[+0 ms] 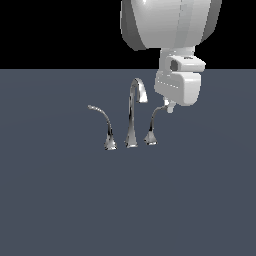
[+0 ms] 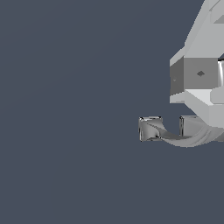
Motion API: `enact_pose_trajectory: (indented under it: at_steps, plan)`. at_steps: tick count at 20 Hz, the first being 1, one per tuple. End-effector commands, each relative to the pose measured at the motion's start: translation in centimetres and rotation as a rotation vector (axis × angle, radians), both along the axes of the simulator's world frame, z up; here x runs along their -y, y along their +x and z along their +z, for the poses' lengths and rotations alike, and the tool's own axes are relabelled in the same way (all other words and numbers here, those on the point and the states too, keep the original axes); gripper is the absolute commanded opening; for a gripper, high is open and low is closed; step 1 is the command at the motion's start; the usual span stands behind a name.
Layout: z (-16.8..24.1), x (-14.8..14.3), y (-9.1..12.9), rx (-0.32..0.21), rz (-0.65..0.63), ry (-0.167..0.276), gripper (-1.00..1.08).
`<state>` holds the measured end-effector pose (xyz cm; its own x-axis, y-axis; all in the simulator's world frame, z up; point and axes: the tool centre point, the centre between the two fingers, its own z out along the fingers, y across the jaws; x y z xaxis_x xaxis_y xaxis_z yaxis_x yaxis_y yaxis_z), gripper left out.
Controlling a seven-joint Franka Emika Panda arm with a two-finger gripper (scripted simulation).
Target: Turn on the faucet by rotating a designated handle.
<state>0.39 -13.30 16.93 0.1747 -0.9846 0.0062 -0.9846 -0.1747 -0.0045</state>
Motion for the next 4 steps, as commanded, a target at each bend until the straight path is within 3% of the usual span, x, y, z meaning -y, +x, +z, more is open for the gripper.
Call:
enact_pose_trajectory:
  at_steps: [1, 4]
  plan:
    - [0.06, -1.97, -0.56, -0.004, 0.018, 0.005, -1.0]
    - [0.1, -2.61, -1.06, -0.005, 0.018, 0.005, -1.0]
